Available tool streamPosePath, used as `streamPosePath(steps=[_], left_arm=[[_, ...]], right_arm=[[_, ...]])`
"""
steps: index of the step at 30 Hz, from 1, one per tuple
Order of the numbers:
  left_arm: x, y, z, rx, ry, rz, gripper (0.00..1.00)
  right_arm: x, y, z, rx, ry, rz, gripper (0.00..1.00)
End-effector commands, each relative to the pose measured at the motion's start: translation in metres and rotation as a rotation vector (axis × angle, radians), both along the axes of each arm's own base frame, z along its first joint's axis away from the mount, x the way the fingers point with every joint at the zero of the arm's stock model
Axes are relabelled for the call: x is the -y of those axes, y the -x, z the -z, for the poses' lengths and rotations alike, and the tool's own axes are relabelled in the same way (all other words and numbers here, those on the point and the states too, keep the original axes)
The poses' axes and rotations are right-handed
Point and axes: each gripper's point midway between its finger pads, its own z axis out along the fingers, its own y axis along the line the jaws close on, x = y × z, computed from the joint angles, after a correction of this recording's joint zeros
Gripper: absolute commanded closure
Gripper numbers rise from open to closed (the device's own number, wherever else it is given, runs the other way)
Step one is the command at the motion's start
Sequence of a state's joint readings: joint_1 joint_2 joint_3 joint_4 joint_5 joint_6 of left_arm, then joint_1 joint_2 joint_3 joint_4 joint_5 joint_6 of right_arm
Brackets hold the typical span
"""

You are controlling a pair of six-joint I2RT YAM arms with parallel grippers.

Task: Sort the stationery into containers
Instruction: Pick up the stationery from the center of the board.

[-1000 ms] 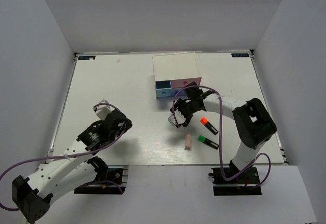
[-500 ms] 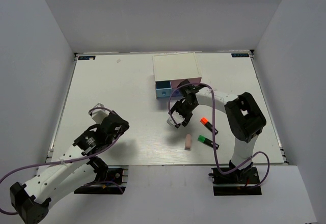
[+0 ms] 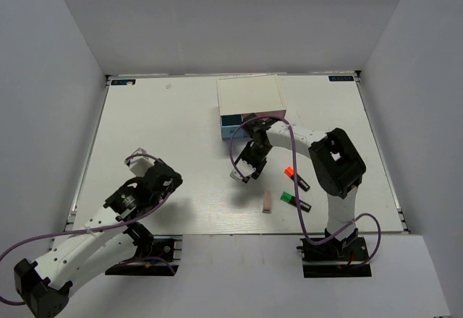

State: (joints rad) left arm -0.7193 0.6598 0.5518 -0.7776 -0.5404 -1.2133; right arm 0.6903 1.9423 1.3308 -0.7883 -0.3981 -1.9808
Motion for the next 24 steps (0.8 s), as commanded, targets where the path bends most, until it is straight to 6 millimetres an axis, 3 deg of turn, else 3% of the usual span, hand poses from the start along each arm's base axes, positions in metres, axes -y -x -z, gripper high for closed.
streamPosePath(steps=[1, 8, 14, 18, 20, 22, 23, 24], left_arm=[[-0.006, 0.0, -0.001, 0.003, -0.014, -0.028, 0.35], [-0.008, 0.002, -0.002, 0.003, 0.0, -0.04, 0.35], [-0.007, 0.001, -0.002, -0.006, -0.009, -0.04, 0.35], [-0.004, -0.002, -0.001, -0.004, -0.007, -0.04, 0.35], [-0.003, -0.003, -0.003, -0.005, -0.007, -0.04, 0.35], [-0.001, -0.004, -0.002, -0.01, -0.002, -0.034, 0.35], [0.001, -0.005, -0.004, -0.009, 0.008, -0.043, 0.32], [0.003, -0.005, -0.002, -0.022, 0.014, -0.044, 0.32]], right_arm=[[0.014, 0.021, 0.023, -0.061, 0.1, -0.133, 0.49], [0.028, 0.034, 0.03, -0.119, 0.155, -0.049, 0.59], [0.035, 0.048, 0.018, -0.17, 0.143, 0.078, 0.78], [0.021, 0.062, -0.01, -0.238, 0.034, 0.191, 0.88], [0.01, 0.065, -0.035, -0.292, -0.042, 0.292, 0.91], [-0.005, 0.056, -0.064, -0.282, -0.127, 0.342, 0.92], [-0.01, 0.06, -0.074, -0.363, -0.139, 0.443, 0.92], [-0.021, 0.05, -0.093, -0.352, -0.194, 0.468, 0.92]])
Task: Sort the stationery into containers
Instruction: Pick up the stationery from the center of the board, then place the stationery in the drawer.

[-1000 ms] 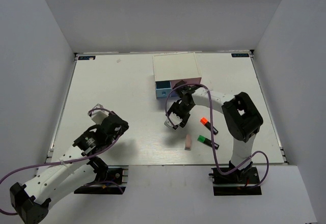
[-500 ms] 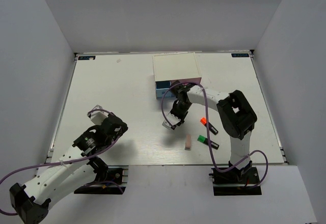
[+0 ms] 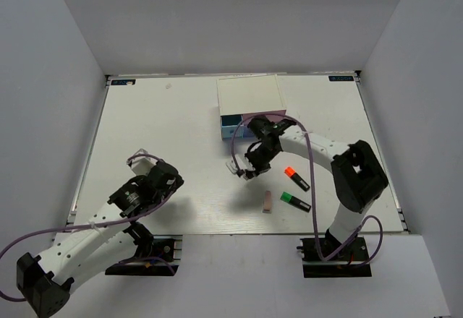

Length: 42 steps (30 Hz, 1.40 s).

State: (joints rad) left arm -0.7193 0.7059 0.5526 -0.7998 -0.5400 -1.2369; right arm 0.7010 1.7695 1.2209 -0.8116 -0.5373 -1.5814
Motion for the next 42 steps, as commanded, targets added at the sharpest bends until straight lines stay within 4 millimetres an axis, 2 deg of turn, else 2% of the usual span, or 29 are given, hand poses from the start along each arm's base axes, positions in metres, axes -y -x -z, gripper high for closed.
streamPosePath(steps=[1, 5, 10, 12, 15, 20, 23, 27, 33, 36, 42], left_arm=[[0.006, -0.007, -0.013, 0.025, 0.053, -0.031, 0.3], [0.017, -0.009, -0.005, -0.013, 0.08, -0.035, 0.24], [0.023, -0.012, -0.007, -0.033, 0.082, -0.024, 0.22], [0.025, -0.011, -0.005, -0.046, 0.082, -0.018, 0.22], [0.025, -0.011, -0.005, -0.046, 0.082, -0.018, 0.22], [0.024, -0.01, -0.005, -0.038, 0.096, -0.024, 0.22], [0.024, -0.007, -0.003, -0.044, 0.1, -0.019, 0.22], [0.024, -0.007, -0.003, -0.044, 0.1, -0.019, 0.22], [0.022, -0.005, 0.0, -0.051, 0.1, -0.026, 0.22], [0.023, -0.004, 0.0, -0.056, 0.106, -0.02, 0.22], [0.023, -0.004, 0.0, -0.056, 0.106, -0.02, 0.22]], right_arm=[[-0.036, -0.002, -0.079, -0.133, -0.188, 0.261, 0.92], [-0.058, -0.013, -0.141, -0.158, -0.351, 0.347, 0.95], [-0.079, -0.031, -0.2, -0.186, -0.513, 0.434, 0.95], [-0.087, -0.047, -0.217, -0.144, -0.58, 0.462, 0.95], [-0.091, -0.069, -0.23, -0.138, -0.641, 0.534, 0.95], [-0.093, -0.105, -0.223, -0.094, -0.657, 0.611, 0.95], [-0.092, -0.118, -0.215, -0.089, -0.656, 0.631, 0.95], [-0.092, -0.131, -0.199, -0.081, -0.643, 0.649, 0.94], [-0.089, -0.153, -0.188, -0.068, -0.65, 0.695, 0.92], [-0.088, -0.157, -0.186, -0.077, -0.646, 0.709, 0.92], [-0.085, -0.165, -0.161, -0.098, -0.592, 0.738, 0.84]])
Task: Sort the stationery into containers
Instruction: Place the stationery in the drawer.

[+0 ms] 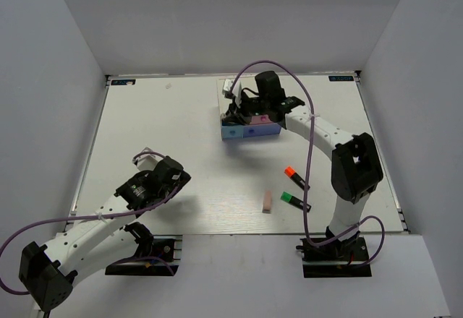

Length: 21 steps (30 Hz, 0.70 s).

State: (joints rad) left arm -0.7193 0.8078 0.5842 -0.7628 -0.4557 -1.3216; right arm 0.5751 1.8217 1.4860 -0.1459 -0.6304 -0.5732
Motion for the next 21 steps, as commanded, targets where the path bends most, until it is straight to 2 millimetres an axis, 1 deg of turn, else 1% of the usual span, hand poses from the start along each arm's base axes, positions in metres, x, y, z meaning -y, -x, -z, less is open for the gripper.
streamPosePath(steps=[1, 3, 5, 7, 10, 11, 13, 14, 15, 16, 17, 18, 19, 20, 21], left_arm=[[0.0, -0.001, -0.004, 0.012, 0.016, -0.012, 0.22], [0.0, -0.001, -0.004, 0.012, 0.016, -0.012, 0.22], [0.0, -0.001, -0.004, 0.012, 0.016, -0.012, 0.22], [0.001, -0.002, -0.004, 0.012, 0.016, -0.012, 0.22], [0.001, -0.002, -0.001, 0.004, 0.009, -0.013, 0.21], [0.002, -0.003, 0.0, 0.001, 0.007, -0.013, 0.21], [0.002, -0.003, 0.0, 0.001, 0.007, -0.013, 0.21], [0.002, -0.003, 0.003, -0.008, -0.001, -0.013, 0.21], [0.003, -0.005, -0.001, -0.001, 0.005, -0.013, 0.21], [0.003, -0.005, -0.001, -0.001, 0.005, -0.013, 0.21], [0.003, -0.005, -0.001, -0.001, 0.005, -0.013, 0.21], [0.003, -0.005, -0.001, -0.001, 0.005, -0.013, 0.21], [0.003, -0.005, -0.001, -0.001, 0.005, -0.013, 0.21], [0.003, -0.005, -0.001, -0.001, 0.005, -0.013, 0.21], [0.003, -0.005, -0.001, -0.001, 0.005, -0.013, 0.21]], right_arm=[[-0.001, -0.016, -0.014, 0.038, -0.024, 0.02, 0.77], [0.001, -0.017, -0.009, 0.032, -0.016, 0.027, 0.66], [0.003, -0.018, -0.014, 0.04, -0.021, 0.032, 0.55], [0.004, -0.017, -0.021, 0.038, -0.038, 0.033, 0.54], [0.006, -0.016, -0.037, 0.024, -0.087, 0.038, 0.56], [0.007, -0.017, -0.044, 0.028, -0.102, 0.039, 0.58], [0.007, -0.011, -0.051, 0.018, -0.121, 0.014, 0.66], [0.007, -0.01, -0.053, 0.017, -0.124, 0.002, 0.81], [0.007, -0.001, -0.054, -0.004, -0.134, -0.038, 0.9], [0.007, 0.001, -0.053, 0.005, -0.132, -0.062, 0.98], [0.009, 0.004, -0.049, -0.011, -0.122, -0.078, 1.0], [0.01, 0.014, -0.044, -0.028, -0.115, -0.131, 1.0], [0.008, 0.022, -0.045, -0.012, -0.121, -0.196, 1.0], [0.015, 0.032, -0.035, -0.048, -0.079, -0.233, 1.0], [0.013, 0.037, -0.037, -0.053, -0.085, -0.277, 1.0]])
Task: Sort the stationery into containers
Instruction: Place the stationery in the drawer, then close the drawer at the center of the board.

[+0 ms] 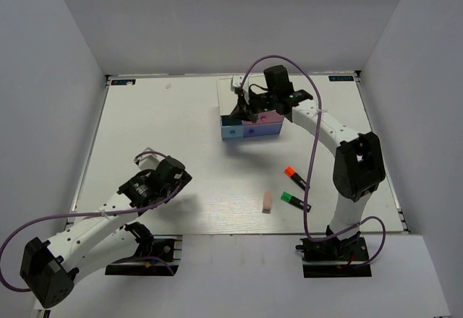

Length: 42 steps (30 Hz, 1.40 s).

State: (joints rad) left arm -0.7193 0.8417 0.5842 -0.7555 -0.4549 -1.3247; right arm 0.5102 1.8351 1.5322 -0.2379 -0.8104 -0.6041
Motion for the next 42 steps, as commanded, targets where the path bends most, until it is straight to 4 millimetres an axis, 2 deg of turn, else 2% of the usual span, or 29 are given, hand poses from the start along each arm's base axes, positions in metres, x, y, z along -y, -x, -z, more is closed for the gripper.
streamPosePath(steps=[1, 2, 4, 5, 6, 14, 17, 19, 20, 21, 22, 25, 28, 36, 42], left_arm=[[0.002, -0.004, -0.007, 0.02, 0.02, -0.011, 0.21], [0.002, -0.004, -0.007, 0.02, 0.02, -0.011, 0.21], [0.002, -0.004, -0.007, 0.02, 0.02, -0.011, 0.21], [0.002, -0.004, -0.007, 0.02, 0.02, -0.011, 0.21], [0.002, -0.004, -0.007, 0.02, 0.02, -0.011, 0.21], [0.002, -0.004, -0.005, 0.013, 0.014, -0.011, 0.21], [0.002, -0.004, -0.005, 0.013, 0.014, -0.011, 0.21], [0.002, -0.004, -0.005, 0.013, 0.014, -0.011, 0.21], [0.002, -0.004, -0.005, 0.013, 0.014, -0.011, 0.21], [0.002, -0.004, -0.005, 0.013, 0.014, -0.011, 0.21], [0.002, -0.004, -0.005, 0.013, 0.014, -0.011, 0.21], [0.002, -0.004, -0.005, 0.013, 0.014, -0.011, 0.21], [0.002, -0.004, -0.005, 0.013, 0.014, -0.011, 0.21], [0.002, -0.004, -0.005, 0.013, 0.014, -0.011, 0.21], [0.002, -0.004, -0.003, 0.006, 0.008, -0.011, 0.21]], right_arm=[[-0.001, 0.034, -0.025, 0.043, -0.045, -0.228, 1.0], [0.005, 0.048, -0.019, 0.002, -0.018, -0.268, 1.0], [0.002, 0.048, -0.011, 0.027, 0.002, -0.312, 1.0], [0.008, 0.056, -0.003, -0.01, 0.032, -0.33, 1.0], [0.007, 0.055, -0.007, 0.0, 0.035, -0.335, 1.0], [0.014, 0.055, 0.026, -0.02, 0.129, -0.322, 1.0], [0.013, 0.049, 0.039, -0.029, 0.175, -0.281, 1.0], [0.01, 0.03, 0.043, 0.018, 0.189, -0.205, 1.0], [0.007, 0.021, 0.038, 0.053, 0.186, -0.142, 1.0], [0.009, 0.022, 0.048, 0.045, 0.199, -0.117, 1.0], [0.007, 0.011, 0.04, 0.072, 0.189, -0.044, 1.0], [0.009, -0.004, 0.054, 0.097, 0.238, 0.058, 1.0], [0.007, -0.021, 0.051, 0.122, 0.244, 0.138, 1.0], [0.007, -0.043, 0.037, 0.221, 0.207, 0.275, 1.0], [0.01, -0.049, 0.033, 0.253, 0.203, 0.325, 1.0]])
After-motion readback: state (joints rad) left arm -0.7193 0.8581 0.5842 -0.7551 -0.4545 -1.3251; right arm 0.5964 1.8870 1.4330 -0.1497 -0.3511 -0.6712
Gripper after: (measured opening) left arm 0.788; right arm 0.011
